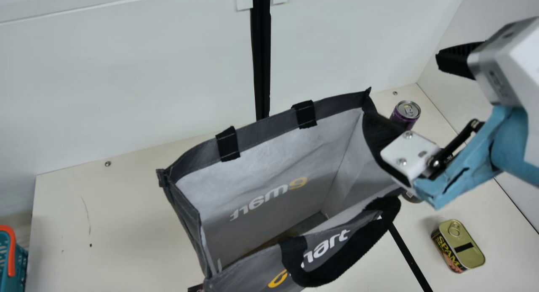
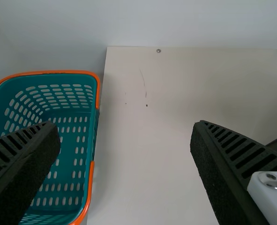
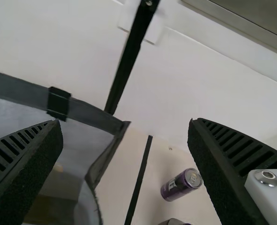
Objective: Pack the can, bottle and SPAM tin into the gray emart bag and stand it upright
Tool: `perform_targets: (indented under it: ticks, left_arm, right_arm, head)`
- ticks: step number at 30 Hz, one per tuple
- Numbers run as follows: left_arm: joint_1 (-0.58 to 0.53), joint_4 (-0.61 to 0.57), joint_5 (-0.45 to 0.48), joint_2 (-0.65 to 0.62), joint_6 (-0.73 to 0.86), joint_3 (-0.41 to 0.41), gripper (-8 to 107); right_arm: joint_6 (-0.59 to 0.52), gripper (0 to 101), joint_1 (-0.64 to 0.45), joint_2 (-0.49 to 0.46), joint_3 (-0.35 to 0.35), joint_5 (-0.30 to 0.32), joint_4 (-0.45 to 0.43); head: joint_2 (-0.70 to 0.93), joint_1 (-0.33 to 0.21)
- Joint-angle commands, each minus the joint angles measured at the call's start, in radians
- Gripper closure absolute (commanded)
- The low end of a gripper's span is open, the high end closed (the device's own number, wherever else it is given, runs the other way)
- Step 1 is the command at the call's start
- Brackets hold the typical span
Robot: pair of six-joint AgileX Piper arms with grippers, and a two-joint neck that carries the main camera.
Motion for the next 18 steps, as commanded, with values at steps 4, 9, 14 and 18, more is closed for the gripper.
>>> perform_targets:
  ticks: [4, 9, 14, 18]
  left_arm:
    - [0.000, 0.000, 0.000, 0.000, 0.000, 0.000, 9]
    - [0.000, 0.000, 0.000, 0.000, 0.000, 0.000, 9]
    - [0.000, 0.000, 0.000, 0.000, 0.000, 0.000, 9]
    - [0.000, 0.000, 0.000, 0.000, 0.000, 0.000, 9]
  right_arm:
    - [-0.074, 6, -0.224, 0.037, -0.010, 0.000, 0.101]
    - [-0.145, 6, -0.379, 0.075, -0.010, 0.000, 0.180]
    - [-0.212, 6, -0.507, 0.109, 0.000, 0.000, 0.242]
    - [-0.250, 6, -0.580, 0.128, 0.017, 0.000, 0.268]
  head:
    - [-0.001, -0.023]
    - [-0.001, -0.023]
    - [-0.001, -0.023]
    - [-0.001, -0.023]
